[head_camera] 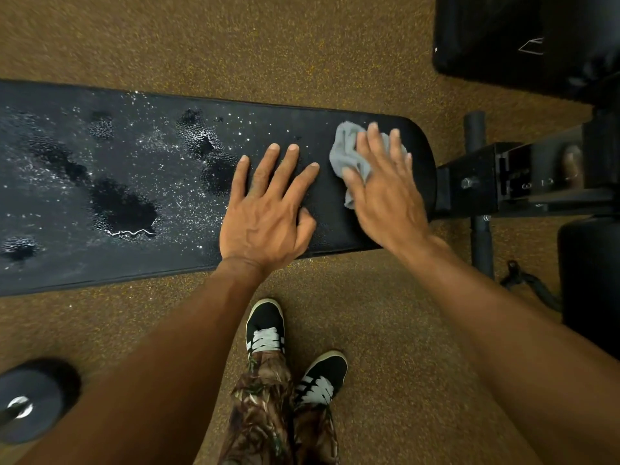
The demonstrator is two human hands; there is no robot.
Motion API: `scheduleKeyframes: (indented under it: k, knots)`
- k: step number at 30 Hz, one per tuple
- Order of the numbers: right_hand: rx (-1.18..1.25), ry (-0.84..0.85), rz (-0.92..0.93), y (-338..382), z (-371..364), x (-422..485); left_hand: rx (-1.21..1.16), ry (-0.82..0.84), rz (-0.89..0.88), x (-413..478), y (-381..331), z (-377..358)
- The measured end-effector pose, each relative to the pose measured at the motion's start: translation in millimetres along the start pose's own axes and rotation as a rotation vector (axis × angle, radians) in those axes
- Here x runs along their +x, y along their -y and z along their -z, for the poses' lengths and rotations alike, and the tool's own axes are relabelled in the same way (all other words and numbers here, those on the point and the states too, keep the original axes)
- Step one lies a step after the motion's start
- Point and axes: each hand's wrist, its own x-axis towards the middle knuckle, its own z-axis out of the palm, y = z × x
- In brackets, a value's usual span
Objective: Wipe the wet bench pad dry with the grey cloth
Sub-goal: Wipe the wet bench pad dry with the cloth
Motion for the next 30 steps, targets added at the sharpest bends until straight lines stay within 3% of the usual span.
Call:
scheduleKeyframes:
  k: [3, 8, 14, 20, 26, 30]
  knots:
    - [0.083, -0.057, -0.097, 39, -8, 22, -0.002, -0.008, 0.002, -1, 1, -1]
    - [-0.043, -0.020, 0.105, 13, -9, -4, -0.013, -0.013, 0.002, 0, 0, 0]
    - [0.016, -0.070, -0.036, 25, -6, 32, -0.001, -0.011, 0.002, -1, 0, -1]
    - [-0.094, -0.045, 0.205, -2, -6, 8, -0.005, -0.020, -0.001, 0, 0, 0]
    - [-0.081, -0.109, -0.058, 15, -1, 53, -0.001, -0.023, 0.004, 0, 0, -1]
    - [-0.093, -0.054, 0.177, 27, -8, 33, -0.010, -0.021, 0.001, 0, 0, 0]
